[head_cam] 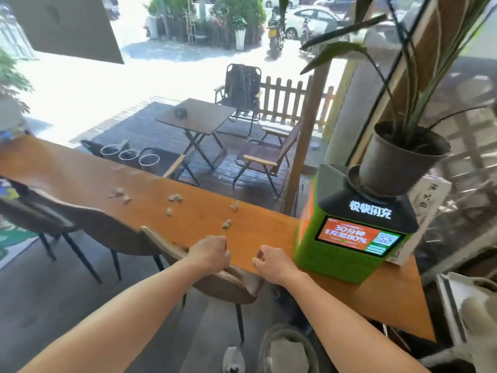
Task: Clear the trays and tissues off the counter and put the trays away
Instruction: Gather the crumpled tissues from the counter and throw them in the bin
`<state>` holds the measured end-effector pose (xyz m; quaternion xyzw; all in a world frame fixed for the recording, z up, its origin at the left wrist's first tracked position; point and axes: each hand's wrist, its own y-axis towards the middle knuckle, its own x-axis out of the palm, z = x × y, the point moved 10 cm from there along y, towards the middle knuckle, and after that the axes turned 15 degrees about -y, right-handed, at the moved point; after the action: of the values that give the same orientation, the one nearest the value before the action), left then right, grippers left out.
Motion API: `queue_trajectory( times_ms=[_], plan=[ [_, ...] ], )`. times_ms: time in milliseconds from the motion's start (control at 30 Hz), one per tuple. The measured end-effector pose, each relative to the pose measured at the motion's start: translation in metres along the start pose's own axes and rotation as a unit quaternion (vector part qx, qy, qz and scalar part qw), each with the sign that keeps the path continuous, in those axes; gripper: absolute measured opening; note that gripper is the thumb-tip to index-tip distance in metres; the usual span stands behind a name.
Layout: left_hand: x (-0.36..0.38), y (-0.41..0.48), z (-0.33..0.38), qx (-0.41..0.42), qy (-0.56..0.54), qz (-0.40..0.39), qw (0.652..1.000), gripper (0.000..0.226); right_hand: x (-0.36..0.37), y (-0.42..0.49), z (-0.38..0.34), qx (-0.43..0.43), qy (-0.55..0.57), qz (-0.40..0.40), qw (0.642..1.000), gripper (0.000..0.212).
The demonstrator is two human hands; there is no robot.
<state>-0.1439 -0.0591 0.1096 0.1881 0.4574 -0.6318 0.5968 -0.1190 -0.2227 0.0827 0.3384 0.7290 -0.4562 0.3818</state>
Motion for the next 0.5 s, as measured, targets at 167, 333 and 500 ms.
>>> queue_trajectory(
  times_ms=[167,333,500],
  plan=[
    [-0.010,0.076,-0.009,0.014,0.033,-0.047,0.998,0.032,-0.008,0.077,-0.004,0.034,0.025,-0.020,0.999,0.028],
    [-0.026,0.128,-0.031,0.042,0.036,-0.074,0.996,0.027,0.002,0.131,-0.025,0.056,0.033,-0.049,0.997,0.025],
    [-0.039,0.179,-0.087,0.028,0.039,-0.125,0.991,0.024,0.022,0.185,-0.047,0.092,0.035,-0.078,0.992,0.021]
  ],
)
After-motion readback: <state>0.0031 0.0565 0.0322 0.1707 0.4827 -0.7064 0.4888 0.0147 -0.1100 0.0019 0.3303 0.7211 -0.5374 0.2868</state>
